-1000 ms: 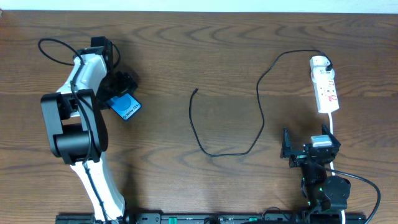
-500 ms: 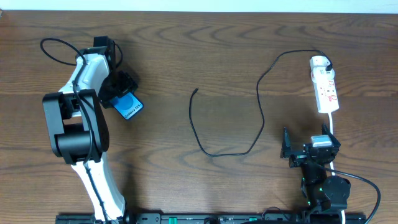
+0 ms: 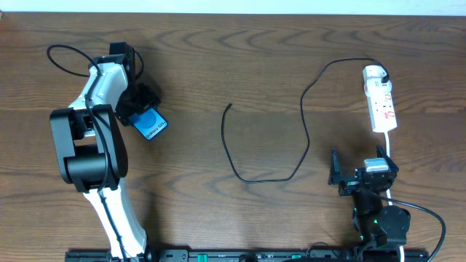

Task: Plug charger to phone and switch on socket
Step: 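Lower the left gripper onto the blue phone and close on it, then lift the blue phone with the left gripper and tilt it upright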

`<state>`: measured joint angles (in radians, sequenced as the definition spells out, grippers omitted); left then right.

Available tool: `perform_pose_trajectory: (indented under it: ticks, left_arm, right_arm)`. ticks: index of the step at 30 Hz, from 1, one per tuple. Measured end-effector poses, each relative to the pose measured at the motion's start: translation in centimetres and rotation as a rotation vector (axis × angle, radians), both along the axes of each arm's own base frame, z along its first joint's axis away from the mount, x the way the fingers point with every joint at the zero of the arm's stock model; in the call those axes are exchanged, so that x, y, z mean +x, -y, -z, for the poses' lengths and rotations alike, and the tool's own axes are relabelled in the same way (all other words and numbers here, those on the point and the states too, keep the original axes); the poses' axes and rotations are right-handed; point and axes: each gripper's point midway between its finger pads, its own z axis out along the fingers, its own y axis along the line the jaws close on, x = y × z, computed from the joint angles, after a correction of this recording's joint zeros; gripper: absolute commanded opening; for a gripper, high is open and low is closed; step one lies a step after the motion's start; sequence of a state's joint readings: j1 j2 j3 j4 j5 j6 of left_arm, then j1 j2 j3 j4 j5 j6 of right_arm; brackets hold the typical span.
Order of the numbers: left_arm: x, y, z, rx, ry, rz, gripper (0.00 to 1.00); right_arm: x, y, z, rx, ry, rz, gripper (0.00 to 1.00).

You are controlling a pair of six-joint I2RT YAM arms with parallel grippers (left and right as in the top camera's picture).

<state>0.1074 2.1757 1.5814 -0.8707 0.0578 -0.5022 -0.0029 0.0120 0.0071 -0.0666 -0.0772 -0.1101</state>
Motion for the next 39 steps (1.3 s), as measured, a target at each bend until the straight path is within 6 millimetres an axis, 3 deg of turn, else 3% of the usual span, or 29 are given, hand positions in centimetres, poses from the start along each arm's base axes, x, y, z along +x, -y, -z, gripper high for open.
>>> perform_pose_trajectory:
  ticks: [12, 24, 39]
  left_arm:
    - [-0.5, 0.7, -0.2, -0.039, -0.011, 0.002, 0.65]
    - [-2.6, 2.2, -0.7, -0.121, -0.069, 0.0, 0.65]
    - [-1.8, 4.7, -1.3, -0.15, -0.03, 0.054, 0.65]
  right_arm:
    - [0.0, 0.0, 0.0, 0.0, 0.0, 0.0, 0.99]
    - [0.0, 0.0, 0.0, 0.0, 0.0, 0.0, 0.99]
    - [0.0, 0.0, 0.0, 0.0, 0.0, 0.0, 0.99]
